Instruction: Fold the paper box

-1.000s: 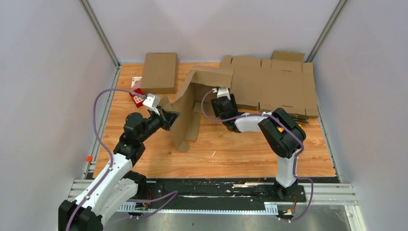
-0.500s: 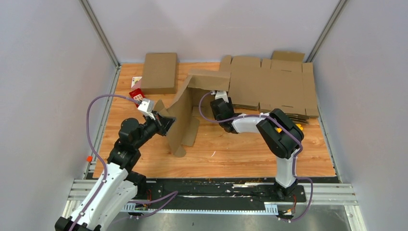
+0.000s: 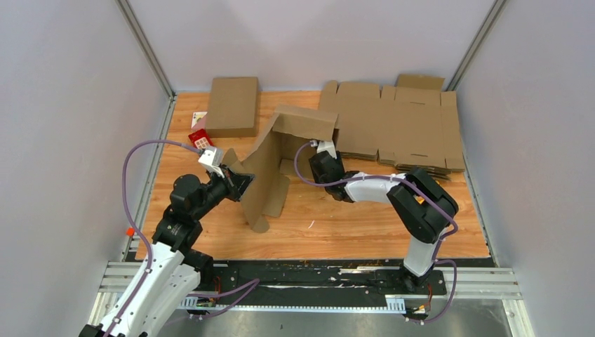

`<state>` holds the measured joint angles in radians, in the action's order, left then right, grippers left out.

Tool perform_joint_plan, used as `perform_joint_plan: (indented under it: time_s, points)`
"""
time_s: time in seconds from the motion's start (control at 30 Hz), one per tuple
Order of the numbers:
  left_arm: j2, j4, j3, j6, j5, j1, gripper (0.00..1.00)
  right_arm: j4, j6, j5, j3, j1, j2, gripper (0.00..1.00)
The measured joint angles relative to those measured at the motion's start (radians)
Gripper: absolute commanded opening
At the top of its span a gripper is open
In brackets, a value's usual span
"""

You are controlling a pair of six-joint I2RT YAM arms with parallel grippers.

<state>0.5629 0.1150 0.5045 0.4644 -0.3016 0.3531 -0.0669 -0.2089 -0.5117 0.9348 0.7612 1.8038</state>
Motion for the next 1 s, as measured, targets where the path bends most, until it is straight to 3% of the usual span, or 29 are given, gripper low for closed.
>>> perform_joint_plan:
  time_s: [0.13,0.23,0.7,0.8,1.0]
  points:
    - [0.001,-0.002,0.0,-0.006,0.001,0.0,0.0,0.022,-0.007,-0.002,0.002,0.0,-0.007,0.83]
    - [0.002,-0.001,0.0,-0.013,0.002,0.0,0.0,0.043,-0.016,0.016,0.021,-0.005,-0.008,0.9]
    - [0.014,0.006,0.011,-0.023,0.008,0.0,0.0,0.023,-0.152,0.099,0.07,-0.07,0.048,0.93]
    - [0.015,0.006,0.011,-0.023,0.008,0.0,0.0,-0.026,-0.147,0.1,0.053,-0.069,0.04,1.0]
    - [0.019,0.005,0.013,-0.023,0.008,0.0,0.0,-0.121,-0.045,0.151,0.022,-0.094,-0.001,1.0]
